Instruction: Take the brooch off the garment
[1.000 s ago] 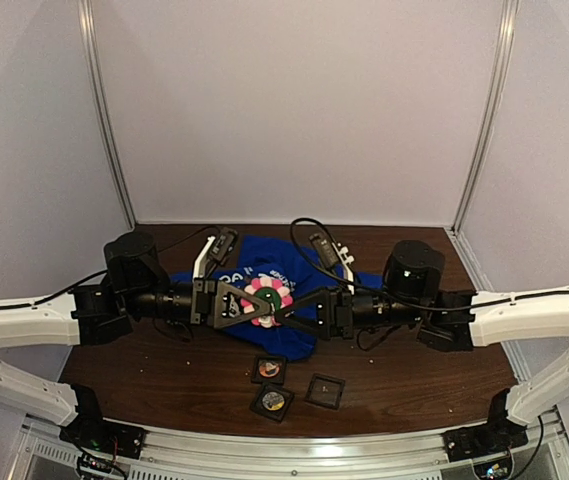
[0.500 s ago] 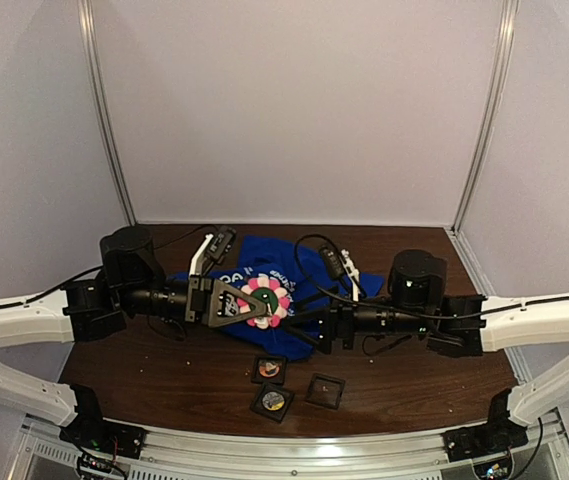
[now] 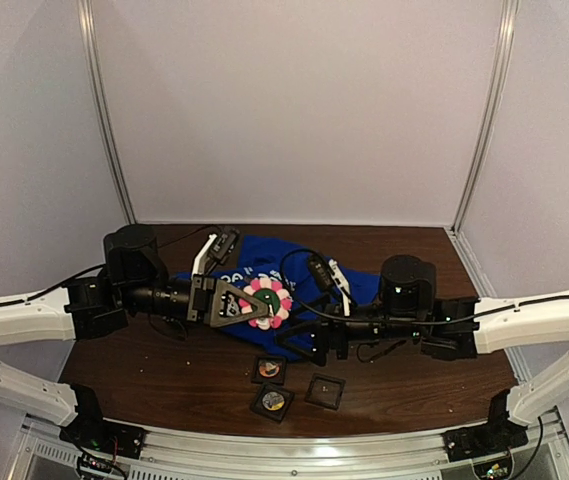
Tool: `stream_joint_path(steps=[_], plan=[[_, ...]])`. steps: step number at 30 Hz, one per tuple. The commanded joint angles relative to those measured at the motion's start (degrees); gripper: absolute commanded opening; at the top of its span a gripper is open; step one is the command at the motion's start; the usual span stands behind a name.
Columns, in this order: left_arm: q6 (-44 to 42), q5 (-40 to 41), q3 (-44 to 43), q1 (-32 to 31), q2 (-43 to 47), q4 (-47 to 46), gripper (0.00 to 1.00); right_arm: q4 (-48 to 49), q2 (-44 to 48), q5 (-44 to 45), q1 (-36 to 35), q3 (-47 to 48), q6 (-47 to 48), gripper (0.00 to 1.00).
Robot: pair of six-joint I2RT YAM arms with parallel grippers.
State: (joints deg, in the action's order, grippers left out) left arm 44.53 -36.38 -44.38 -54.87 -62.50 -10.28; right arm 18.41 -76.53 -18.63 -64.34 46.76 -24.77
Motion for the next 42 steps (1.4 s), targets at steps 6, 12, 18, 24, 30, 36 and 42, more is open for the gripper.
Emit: stream_joint_path(steps=[6,12,18,24,30,36,42], plan=[[-0.95,-2.32,-0.94,-0.23,-0.91,-0.45,0.00,2.69,0.25,-5.01,-0.44,1.92,-0.90,0.82],[-1.09,-3.06,-0.69,-0.21,-0.89,-0.98,0.00,4.18,0.30,-6.91,-0.44,1.85,-1.95,0.82],[-1.23,-4.51,-0.38,-0.23,-1.30,-1.64,0.00,4.81,-0.45,-7.28,-0.42,2.32,-2.98,0.78],[-1.21,-4.75,-0.14,-0.22,-1.24,-1.93,0.00,6.03,-1.12,-6.51,-0.42,2.19,-3.67,0.77],[-1.45,-4.84,0.15,-0.20,-1.15,-2.06,0.00,6.35,-0.14,-4.33,-0.35,1.15,-3.94,0.77],[-2.66,-3.30,0.40,-0.23,0.40,-0.78,0.00,4.41,3.23,0.93,-0.32,-1.80,-3.34,0.83],[-3.81,-3.35,-0.91,-0.07,1.70,1.22,0.00,2.83,3.61,4.15,-0.43,-3.63,-1.46,0.85]])
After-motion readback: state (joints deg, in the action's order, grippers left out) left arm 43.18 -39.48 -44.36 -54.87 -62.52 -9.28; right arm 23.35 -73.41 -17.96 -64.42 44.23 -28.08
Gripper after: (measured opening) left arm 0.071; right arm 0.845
